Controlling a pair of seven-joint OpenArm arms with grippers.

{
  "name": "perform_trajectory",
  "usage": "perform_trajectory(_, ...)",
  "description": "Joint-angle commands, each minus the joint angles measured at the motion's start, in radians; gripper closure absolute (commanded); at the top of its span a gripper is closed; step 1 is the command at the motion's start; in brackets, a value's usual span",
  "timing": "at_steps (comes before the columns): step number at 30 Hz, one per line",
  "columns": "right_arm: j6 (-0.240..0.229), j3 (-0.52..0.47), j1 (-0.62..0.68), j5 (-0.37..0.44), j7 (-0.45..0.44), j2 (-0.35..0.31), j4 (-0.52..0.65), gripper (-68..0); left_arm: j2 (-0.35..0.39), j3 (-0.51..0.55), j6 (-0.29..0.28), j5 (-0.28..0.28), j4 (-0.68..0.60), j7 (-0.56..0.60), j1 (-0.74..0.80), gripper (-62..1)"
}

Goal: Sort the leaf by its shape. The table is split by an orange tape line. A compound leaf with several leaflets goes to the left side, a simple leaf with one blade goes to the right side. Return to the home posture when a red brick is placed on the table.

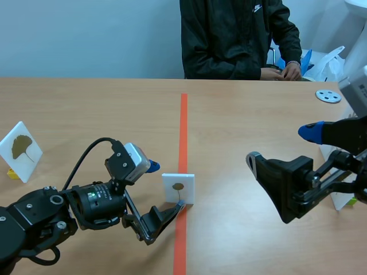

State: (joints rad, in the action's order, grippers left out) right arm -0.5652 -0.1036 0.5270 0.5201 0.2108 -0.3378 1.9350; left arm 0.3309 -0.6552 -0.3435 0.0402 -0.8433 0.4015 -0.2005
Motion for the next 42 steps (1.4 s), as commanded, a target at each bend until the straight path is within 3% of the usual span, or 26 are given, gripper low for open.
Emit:
perform_trajectory(1, 0.0, -0.016, -0.014, 0.006, -0.014, 0.0, 0.0, -67.9, -0.016, -0.006, 0.0, 0.006, -0.01, 0.021, -0.017, -60.2)
perform_trajectory(20, 0.0, -0.016, -0.014, 0.006, -0.014, 0.0, 0.0, -67.9, -0.043, -0.031, 0.028, 0.003, 0.031, 0.022, -0.038, -59.0)
perform_trajectory(34, 0.0, -0.016, -0.014, 0.006, -0.014, 0.0, 0.0, -67.9, -0.048, -0.031, 0.027, 0.003, 0.031, 0.023, -0.038, -29.4)
perform_trajectory(40, 0.0, -0.016, -0.014, 0.007, -0.014, 0.0, 0.0, -67.9, -0.048, -0.031, 0.027, 0.003, 0.031, 0.029, -0.038, -27.1)
perform_trajectory(42, 0.0, -0.016, -0.014, 0.007, -0.014, 0.0, 0.0, -67.9, -0.048, -0.031, 0.027, 0.003, 0.031, 0.029, -0.038, -22.0)
